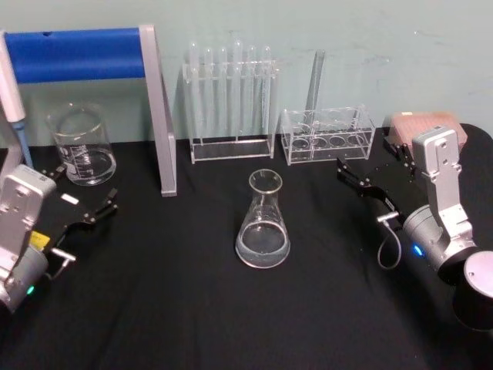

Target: Grasp the erlenmeyer flask with one hand, shake it three times, then place it back.

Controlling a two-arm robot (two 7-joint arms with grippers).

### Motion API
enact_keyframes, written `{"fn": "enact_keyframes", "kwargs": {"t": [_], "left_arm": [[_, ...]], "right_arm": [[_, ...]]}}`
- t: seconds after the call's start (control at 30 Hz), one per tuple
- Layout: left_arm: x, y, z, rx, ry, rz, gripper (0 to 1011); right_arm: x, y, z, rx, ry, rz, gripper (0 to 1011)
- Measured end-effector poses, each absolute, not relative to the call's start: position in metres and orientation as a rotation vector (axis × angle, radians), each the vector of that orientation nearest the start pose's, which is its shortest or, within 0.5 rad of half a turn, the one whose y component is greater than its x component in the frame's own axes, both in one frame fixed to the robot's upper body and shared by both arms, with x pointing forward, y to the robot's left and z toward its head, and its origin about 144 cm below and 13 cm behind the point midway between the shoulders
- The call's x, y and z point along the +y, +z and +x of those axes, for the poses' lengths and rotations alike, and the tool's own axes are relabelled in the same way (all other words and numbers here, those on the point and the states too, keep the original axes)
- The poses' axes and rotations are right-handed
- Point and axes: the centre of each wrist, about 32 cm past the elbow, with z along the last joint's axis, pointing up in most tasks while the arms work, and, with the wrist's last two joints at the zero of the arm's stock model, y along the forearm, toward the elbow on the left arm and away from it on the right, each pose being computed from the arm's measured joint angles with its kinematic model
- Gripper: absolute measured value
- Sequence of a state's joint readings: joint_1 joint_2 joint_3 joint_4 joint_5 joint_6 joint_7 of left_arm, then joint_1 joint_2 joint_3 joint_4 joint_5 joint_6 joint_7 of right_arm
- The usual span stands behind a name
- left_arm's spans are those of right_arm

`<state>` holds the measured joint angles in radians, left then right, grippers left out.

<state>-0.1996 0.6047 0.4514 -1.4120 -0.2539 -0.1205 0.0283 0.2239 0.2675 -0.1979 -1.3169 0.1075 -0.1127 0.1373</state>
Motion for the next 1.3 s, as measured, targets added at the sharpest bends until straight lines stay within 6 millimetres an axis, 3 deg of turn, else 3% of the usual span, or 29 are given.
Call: {"fn": "enact_keyframes", "kwargs": {"t": [1.3], "left_arm": [[0.3097,1.1398,0.4886,-0.285,1.248,0.305,1001]], "right_arm": [[-0.2673,1.139,0.5175,-0.174,-1.293,-0.119,1000]]}}
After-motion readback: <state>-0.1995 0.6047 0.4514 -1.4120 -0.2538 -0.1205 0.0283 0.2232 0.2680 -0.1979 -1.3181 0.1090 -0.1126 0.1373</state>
